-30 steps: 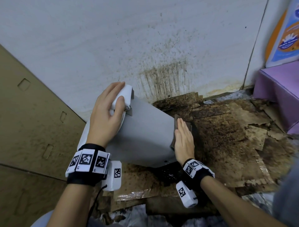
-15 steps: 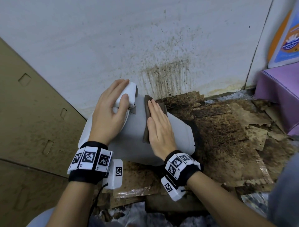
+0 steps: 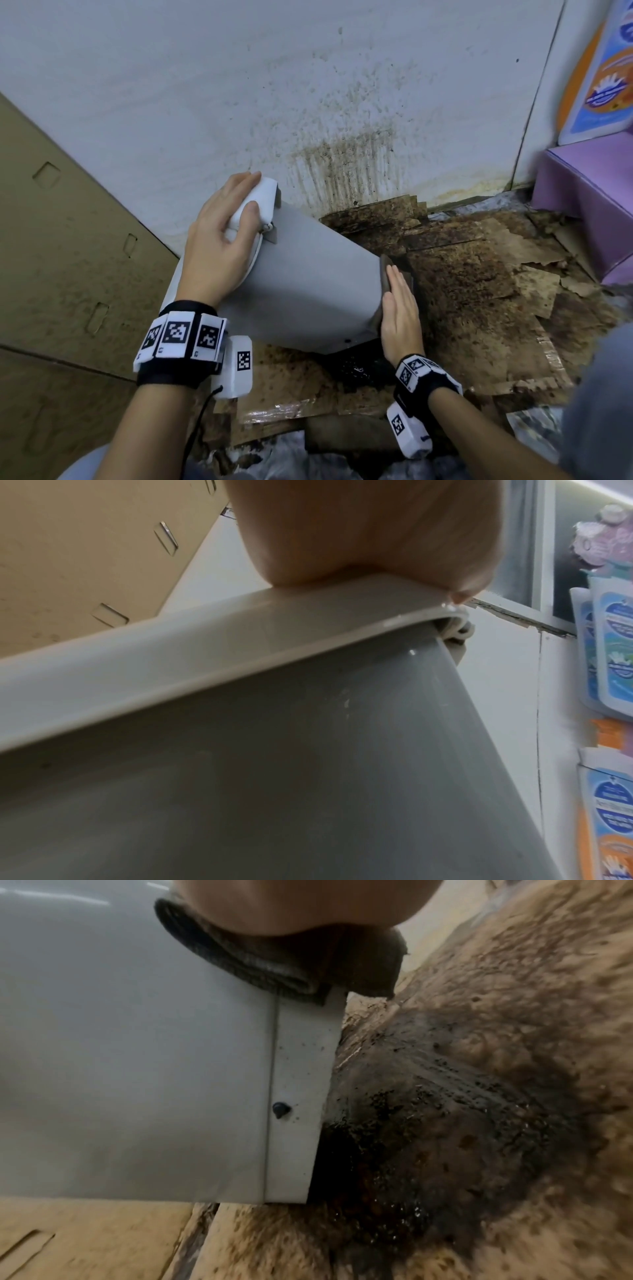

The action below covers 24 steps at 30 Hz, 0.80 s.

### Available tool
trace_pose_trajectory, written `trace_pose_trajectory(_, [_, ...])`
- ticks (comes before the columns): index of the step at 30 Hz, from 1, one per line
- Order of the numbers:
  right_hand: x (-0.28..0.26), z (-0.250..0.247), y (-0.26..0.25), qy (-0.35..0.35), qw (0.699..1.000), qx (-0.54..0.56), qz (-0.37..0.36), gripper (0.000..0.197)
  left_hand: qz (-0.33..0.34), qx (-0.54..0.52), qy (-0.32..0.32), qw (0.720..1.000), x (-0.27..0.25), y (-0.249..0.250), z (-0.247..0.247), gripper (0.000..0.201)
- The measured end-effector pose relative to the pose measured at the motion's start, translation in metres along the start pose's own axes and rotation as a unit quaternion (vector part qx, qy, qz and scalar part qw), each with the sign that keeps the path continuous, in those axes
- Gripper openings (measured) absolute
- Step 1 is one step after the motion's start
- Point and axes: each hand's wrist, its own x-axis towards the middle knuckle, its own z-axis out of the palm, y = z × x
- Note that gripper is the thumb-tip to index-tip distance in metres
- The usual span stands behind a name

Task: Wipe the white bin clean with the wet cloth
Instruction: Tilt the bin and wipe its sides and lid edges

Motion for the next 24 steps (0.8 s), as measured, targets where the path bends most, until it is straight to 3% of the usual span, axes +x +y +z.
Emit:
trace_pose_trajectory(6, [0.002,0.005,-0.003,0.008,0.999,0.027,0.033,0.06,-0.002,0.001,0.005,1.0,0.002,0.0,0.001,0.039])
trace_pose_trajectory(14, [0.005,0.023,-0.045,0.061,0.995,0.0,0.079,0.078,0.003,0.013,0.005,1.0,0.002,0.001,0.002,0.04])
trace_pose_trajectory(19, [0.009,0.031,-0.09,0.031,0.999,0.002,0.038,0.079,0.001,0.02,-0.001,1.0,0.003,0.001,0.003,0.04])
trace_pose_trajectory(24, [0.015,0.032,-0.14,-0.041,0.998,0.016,-0.035,0.077,0.005,0.019,-0.002,1.0,0.004,0.001,0.004,0.041])
